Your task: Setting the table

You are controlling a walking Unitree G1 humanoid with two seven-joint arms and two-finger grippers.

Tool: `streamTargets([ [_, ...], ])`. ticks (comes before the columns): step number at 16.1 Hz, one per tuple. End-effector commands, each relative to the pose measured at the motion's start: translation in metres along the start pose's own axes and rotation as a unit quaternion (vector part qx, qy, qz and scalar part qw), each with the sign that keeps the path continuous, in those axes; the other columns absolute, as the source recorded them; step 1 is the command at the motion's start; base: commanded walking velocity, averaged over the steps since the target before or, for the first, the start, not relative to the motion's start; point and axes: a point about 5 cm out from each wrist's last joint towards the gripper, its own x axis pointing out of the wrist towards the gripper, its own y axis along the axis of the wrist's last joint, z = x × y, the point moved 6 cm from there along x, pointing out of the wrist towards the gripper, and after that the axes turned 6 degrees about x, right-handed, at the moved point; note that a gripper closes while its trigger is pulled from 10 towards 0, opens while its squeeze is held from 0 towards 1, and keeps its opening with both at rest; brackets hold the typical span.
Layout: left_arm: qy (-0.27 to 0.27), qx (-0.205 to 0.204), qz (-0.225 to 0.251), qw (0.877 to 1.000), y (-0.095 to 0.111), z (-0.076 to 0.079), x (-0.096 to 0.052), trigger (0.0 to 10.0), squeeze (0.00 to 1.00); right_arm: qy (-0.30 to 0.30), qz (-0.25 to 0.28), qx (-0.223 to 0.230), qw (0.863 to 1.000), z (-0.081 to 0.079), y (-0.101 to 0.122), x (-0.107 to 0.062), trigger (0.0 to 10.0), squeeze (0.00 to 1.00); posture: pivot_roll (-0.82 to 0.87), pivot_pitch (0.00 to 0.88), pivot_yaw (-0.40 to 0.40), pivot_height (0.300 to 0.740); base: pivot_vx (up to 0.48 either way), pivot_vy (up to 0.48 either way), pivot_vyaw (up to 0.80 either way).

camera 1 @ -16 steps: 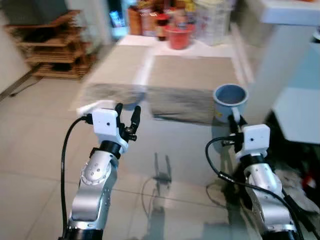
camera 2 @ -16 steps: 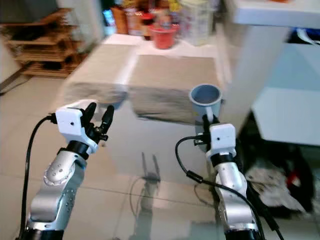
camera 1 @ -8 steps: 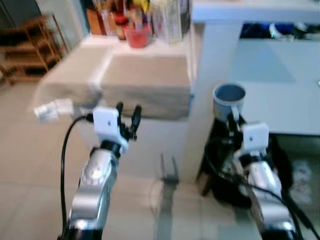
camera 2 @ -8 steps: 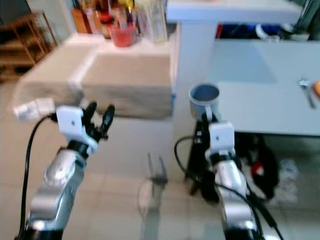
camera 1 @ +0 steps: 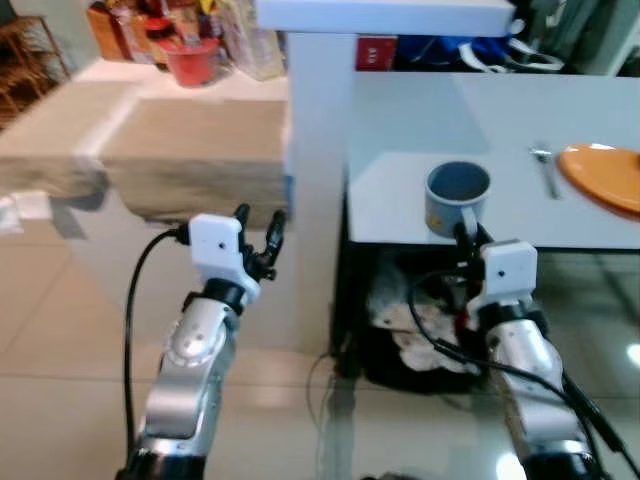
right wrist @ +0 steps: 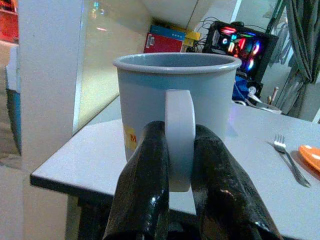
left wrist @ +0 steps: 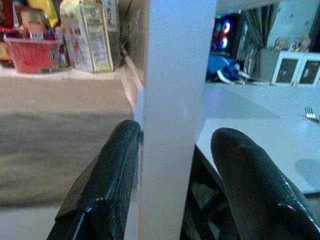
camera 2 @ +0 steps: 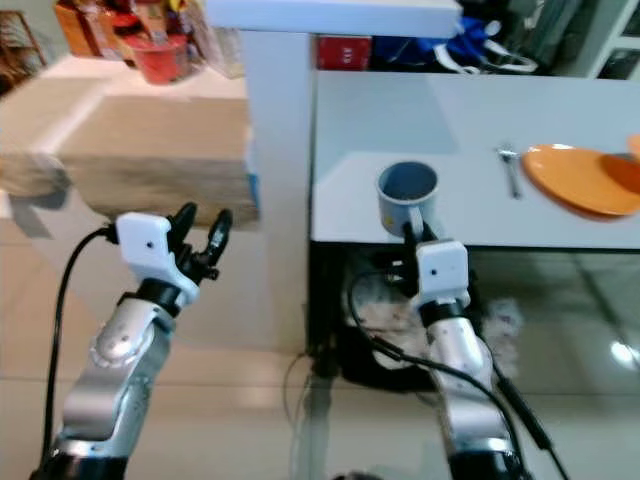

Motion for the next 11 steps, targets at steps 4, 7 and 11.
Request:
streamTargets([
  [4,0.009,0.01,-0.005,1.0,-0.001,-0.006,0.002,10.0,0.0,0.011,0.008,-0.002,1.0,-0.005,0.005,-0.001,0.0,0.0,-0.11,0.0,0.053,0.74,0.0,-0.45,0.0],
  [7,0.021,-0.006,-0.02,1.0,-0.008,-0.011,-0.002,10.0,0.0,0.011,0.001,0.008,1.0,-0.004,0.001,-0.005,0.0,0.0,-0.1,0.0,0.054,0.74,0.0,-0.439,0.0],
  [11,0.027,-0.002,-0.033,0.999,-0.014,-0.019,-0.006,10.0,0.0,0.026,-0.006,0.055,0.998,-0.012,-0.001,-0.007,0.0,0.0,-0.09,0.0,0.06,0.74,0.0,-0.43,0.0],
])
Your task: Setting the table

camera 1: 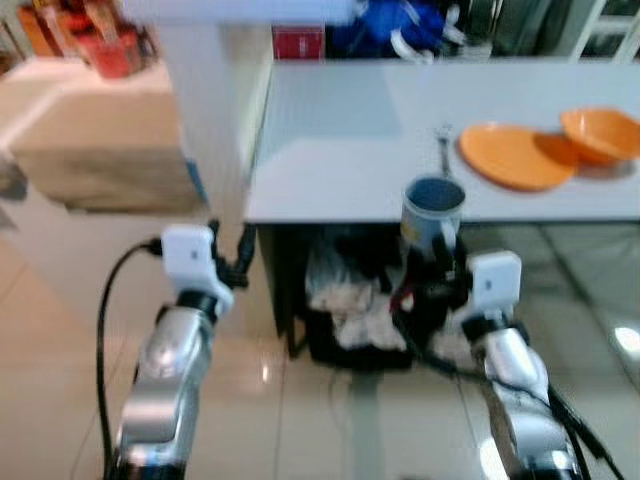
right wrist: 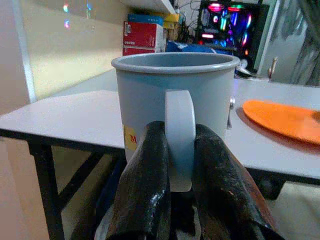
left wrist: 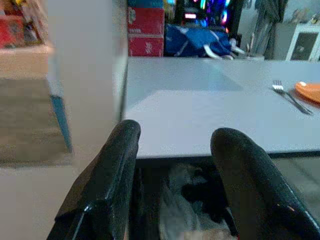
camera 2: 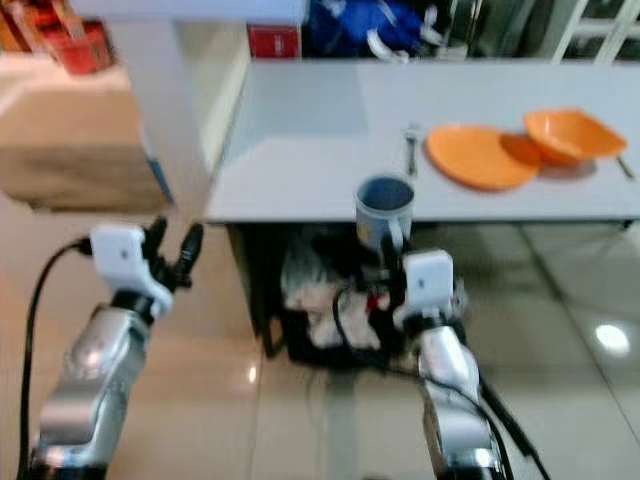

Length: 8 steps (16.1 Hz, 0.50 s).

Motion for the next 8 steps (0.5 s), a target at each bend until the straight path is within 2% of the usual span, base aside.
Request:
streamTargets([
  [1,-0.004,0.001,0.005,1.0,0.0053,0.003,0.0055,10.0,0.0,0.002,0.018,0.002,1.0,-0.0002,0.0109,0.0048,0.0,0.0,-0.09,0.0,0.06,0.74,0.244,-0.409,0.0],
  [2,-0.003,0.001,0.005,1.0,0.0059,0.0023,0.0064,10.0,0.0,0.003,0.019,0.001,1.0,-0.0011,0.0117,0.0055,0.0,0.0,-0.09,0.0,0.06,0.74,0.244,-0.409,0.0],
  [5,-0.001,0.014,0.001,1.0,0.0048,0.0044,0.0059,10.0,0.0,0.009,0.017,-0.004,1.0,-0.0008,0.0111,0.0051,0.0,0.0,-0.1,0.0,0.056,0.74,0.0,0.0,0.0],
  [6,-0.003,0.027,0.003,1.0,0.0059,0.0068,0.0061,10.0,0.0,0.011,0.016,-0.007,1.0,-0.0007,0.0109,0.0048,0.0,0.0,-0.1,0.0,0.053,0.74,0.349,0.0,0.0],
  [8,-0.007,0.024,0.003,1.0,0.0058,0.0104,0.0065,10.0,0.0,0.012,0.016,-0.01,1.0,-0.0006,0.0111,0.0047,0.0,0.0,-0.1,0.0,0.053,0.74,0.454,0.0,0.0],
])
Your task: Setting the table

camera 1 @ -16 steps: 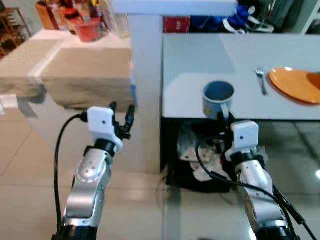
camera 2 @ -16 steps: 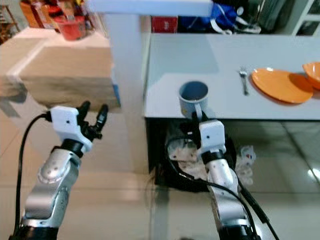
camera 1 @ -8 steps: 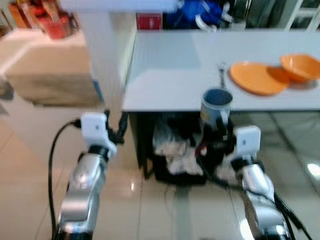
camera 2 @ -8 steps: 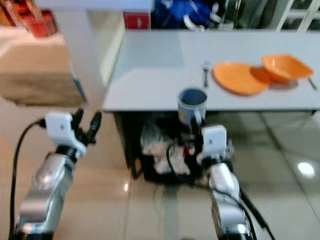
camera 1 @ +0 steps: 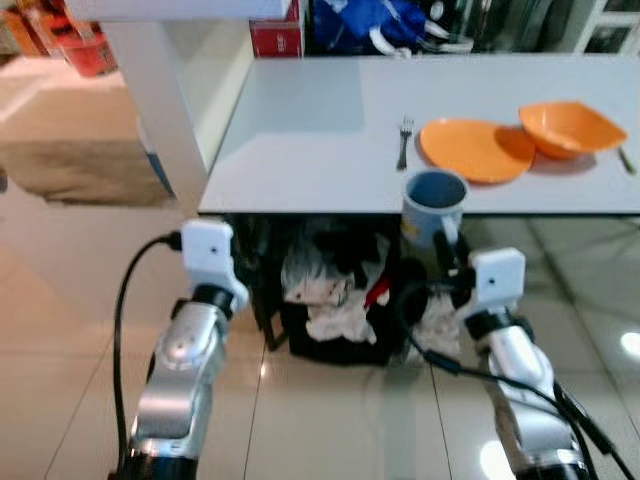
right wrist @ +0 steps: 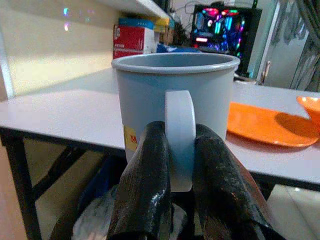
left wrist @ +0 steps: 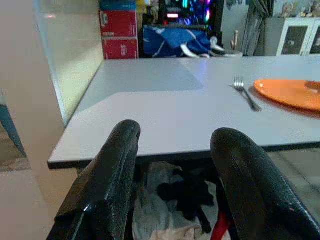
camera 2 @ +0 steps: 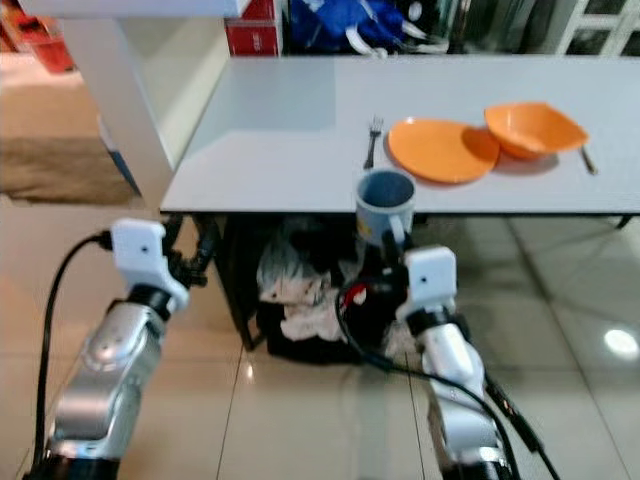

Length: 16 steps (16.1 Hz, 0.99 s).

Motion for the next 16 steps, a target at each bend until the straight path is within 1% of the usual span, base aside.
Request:
streamTargets([
  [1,0.003,0.007,0.002,1.0,0.002,-0.0018,-0.0002,10.0,0.0,0.007,0.008,0.001,1.0,-0.0039,0.0051,0.0022,0.0,0.0,-0.1,0.0,0.054,0.74,0.45,0.0,0.0],
  [14,-0.019,0.02,0.008,1.0,0.0057,0.0063,0.0041,10.0,0.0,0.012,0.01,-0.007,1.0,-0.0075,0.004,0.0037,0.0,0.0,-0.1,0.0,0.06,0.74,0.477,0.0,0.0],
  [16,-0.02,0.025,0.004,0.999,0.0041,0.0068,0.005,10.0,0.0,0.013,0.011,-0.008,1.0,-0.0072,0.0048,0.0046,0.0,0.0,-0.1,0.0,0.062,0.74,0.0,0.0,0.0],
])
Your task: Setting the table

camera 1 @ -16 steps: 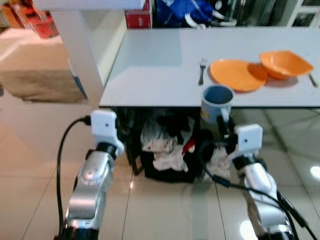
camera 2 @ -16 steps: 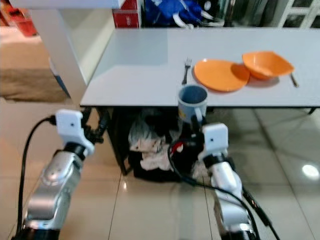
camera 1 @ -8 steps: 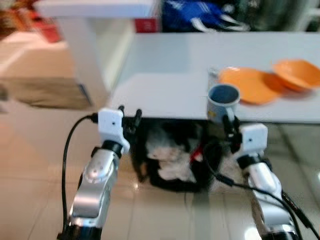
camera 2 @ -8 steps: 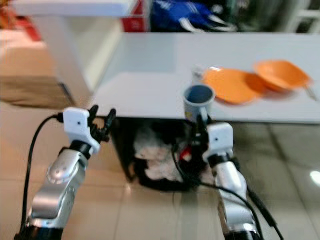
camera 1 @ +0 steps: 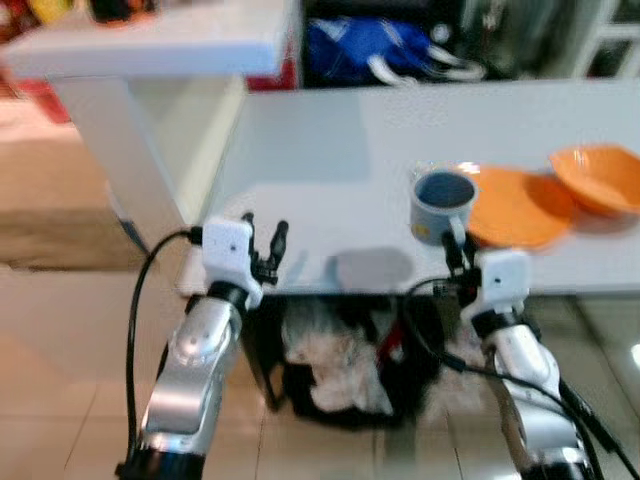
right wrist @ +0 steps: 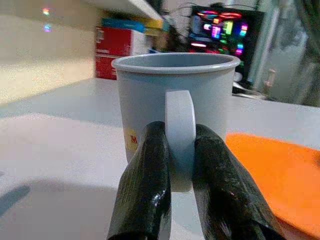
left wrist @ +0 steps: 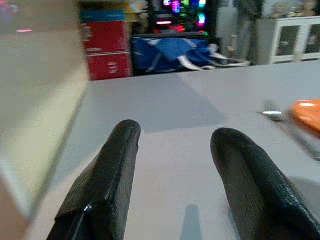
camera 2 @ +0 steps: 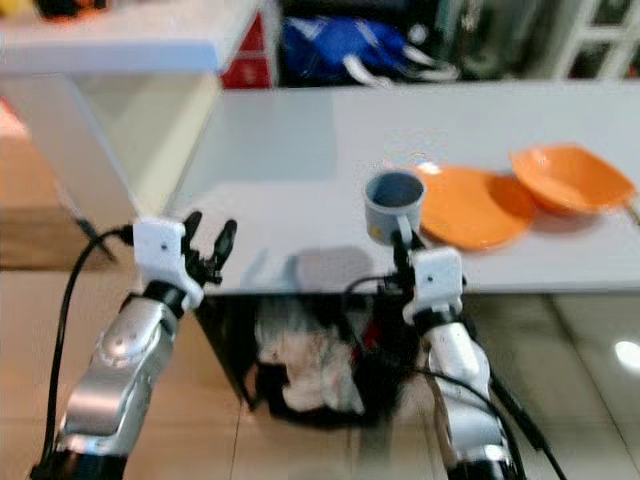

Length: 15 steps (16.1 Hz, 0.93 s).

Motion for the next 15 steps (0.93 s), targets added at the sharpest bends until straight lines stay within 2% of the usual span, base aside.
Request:
streamTargets([
  [1,0.01,0.004,0.0,1.0,0.0001,-0.0076,-0.0004,10.0,0.0,0.014,0.013,0.001,1.0,-0.0094,0.0061,0.0034,0.0,0.0,-0.1,0.0,0.063,0.74,0.0,0.0,0.0],
  [2,0.008,0.012,0.002,1.0,0.0018,-0.0061,0.0,10.0,0.0,0.015,0.014,0.0,1.0,-0.0097,0.0064,0.0033,0.0,0.0,-0.1,0.0,0.063,0.74,0.0,0.0,0.0],
  [5,0.006,0.011,0.006,1.0,0.0032,-0.0065,0.0003,10.0,0.0,0.015,0.014,0.001,1.0,-0.0109,0.0051,0.0027,0.0,0.0,-0.1,0.0,0.068,0.74,0.17,-0.419,0.0],
  [15,0.002,0.011,-0.004,1.0,-0.0028,-0.0068,0.0004,10.0,0.0,0.015,0.013,-0.001,1.0,-0.0098,0.0053,0.0018,0.0,0.0,-0.11,0.0,0.067,0.74,0.34,-0.331,0.0],
])
